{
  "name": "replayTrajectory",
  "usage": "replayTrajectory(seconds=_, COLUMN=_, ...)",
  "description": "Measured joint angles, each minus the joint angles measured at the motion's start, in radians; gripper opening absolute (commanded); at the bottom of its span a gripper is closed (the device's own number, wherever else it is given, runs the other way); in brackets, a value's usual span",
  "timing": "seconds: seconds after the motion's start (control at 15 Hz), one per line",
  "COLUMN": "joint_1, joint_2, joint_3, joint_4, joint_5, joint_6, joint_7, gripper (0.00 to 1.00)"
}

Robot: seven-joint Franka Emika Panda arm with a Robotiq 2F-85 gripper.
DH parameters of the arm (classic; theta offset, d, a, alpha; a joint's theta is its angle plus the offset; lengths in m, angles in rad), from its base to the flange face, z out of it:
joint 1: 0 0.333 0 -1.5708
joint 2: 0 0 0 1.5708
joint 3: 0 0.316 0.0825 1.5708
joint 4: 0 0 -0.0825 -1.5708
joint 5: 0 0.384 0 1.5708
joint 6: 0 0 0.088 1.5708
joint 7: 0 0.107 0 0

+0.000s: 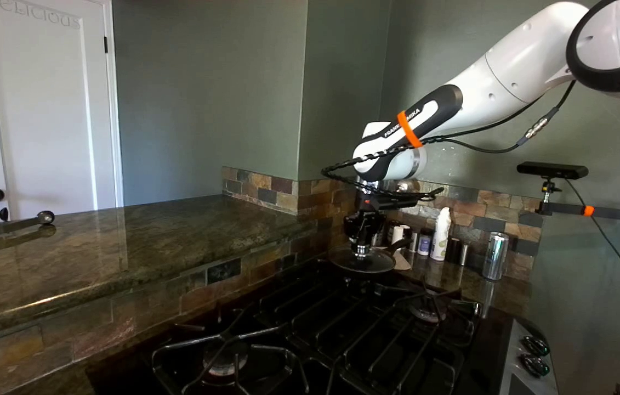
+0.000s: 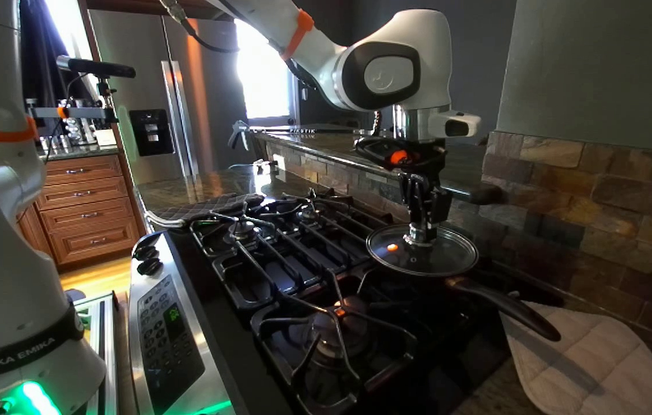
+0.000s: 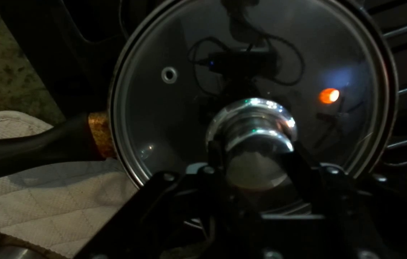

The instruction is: Put the lid on the stove and then move the pan to the plate behind it

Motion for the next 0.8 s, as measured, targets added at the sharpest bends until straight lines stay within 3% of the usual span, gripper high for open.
replayTrajectory(seconds=0.47, joint_1=0.012, joint_2=-0.078, joint_3=0.003, joint_4=-0.028, joint_5=-0.008, joint_6=0.000, joint_7=-0.001, gripper=0.23)
replayTrajectory(seconds=0.8, joint_1=0.045, joint_2=-0.180, joint_3=0.029, joint_4=-0.109, joint_5=-0.014, joint_6=-0.001, joint_7=-0.002, gripper=0.23)
